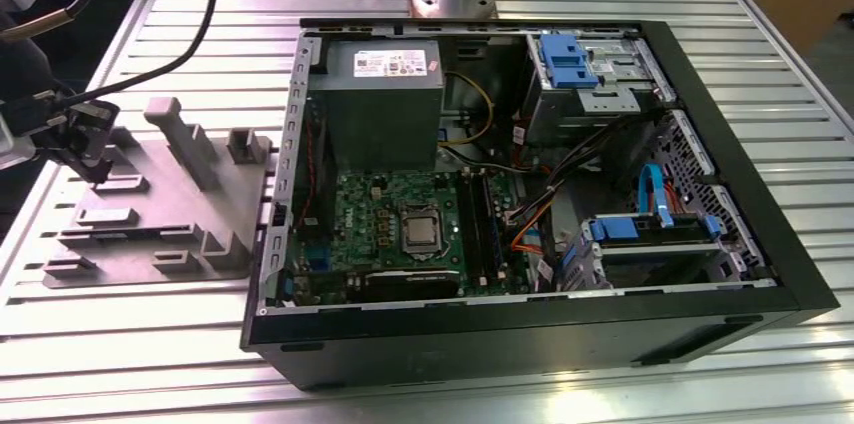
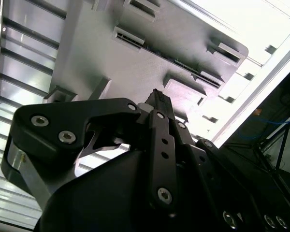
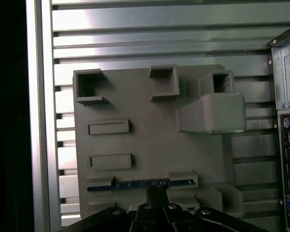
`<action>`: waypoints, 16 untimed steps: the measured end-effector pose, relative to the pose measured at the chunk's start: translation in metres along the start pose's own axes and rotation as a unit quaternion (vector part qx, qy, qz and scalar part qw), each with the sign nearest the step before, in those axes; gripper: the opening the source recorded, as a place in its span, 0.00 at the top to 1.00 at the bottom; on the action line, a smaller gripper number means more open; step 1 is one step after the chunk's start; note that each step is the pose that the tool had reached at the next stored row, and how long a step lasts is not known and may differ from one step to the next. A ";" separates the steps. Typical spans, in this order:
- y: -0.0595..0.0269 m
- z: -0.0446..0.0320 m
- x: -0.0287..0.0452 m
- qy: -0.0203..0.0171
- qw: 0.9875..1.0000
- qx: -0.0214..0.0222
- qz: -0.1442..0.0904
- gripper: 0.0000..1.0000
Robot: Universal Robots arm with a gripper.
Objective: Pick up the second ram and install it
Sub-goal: 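Pick up the second ram and move it above second insertion slot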
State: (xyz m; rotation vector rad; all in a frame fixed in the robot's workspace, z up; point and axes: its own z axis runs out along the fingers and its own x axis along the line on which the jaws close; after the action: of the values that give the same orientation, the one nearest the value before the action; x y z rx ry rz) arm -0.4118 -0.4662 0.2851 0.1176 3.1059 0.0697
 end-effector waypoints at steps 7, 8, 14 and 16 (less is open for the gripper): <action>-0.0001 0.0018 0.0000 0.001 0.999 -0.001 -0.033 0.90; -0.0001 0.0021 0.0001 0.002 0.999 -0.001 -0.042 0.90; -0.0002 0.0052 0.0002 0.004 0.995 -0.003 -0.097 0.90; -0.0003 0.0062 0.0002 0.005 0.993 -0.004 -0.115 0.90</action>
State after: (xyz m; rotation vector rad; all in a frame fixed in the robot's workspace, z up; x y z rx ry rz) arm -0.4118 -0.4662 0.2789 -0.2403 3.1041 0.0754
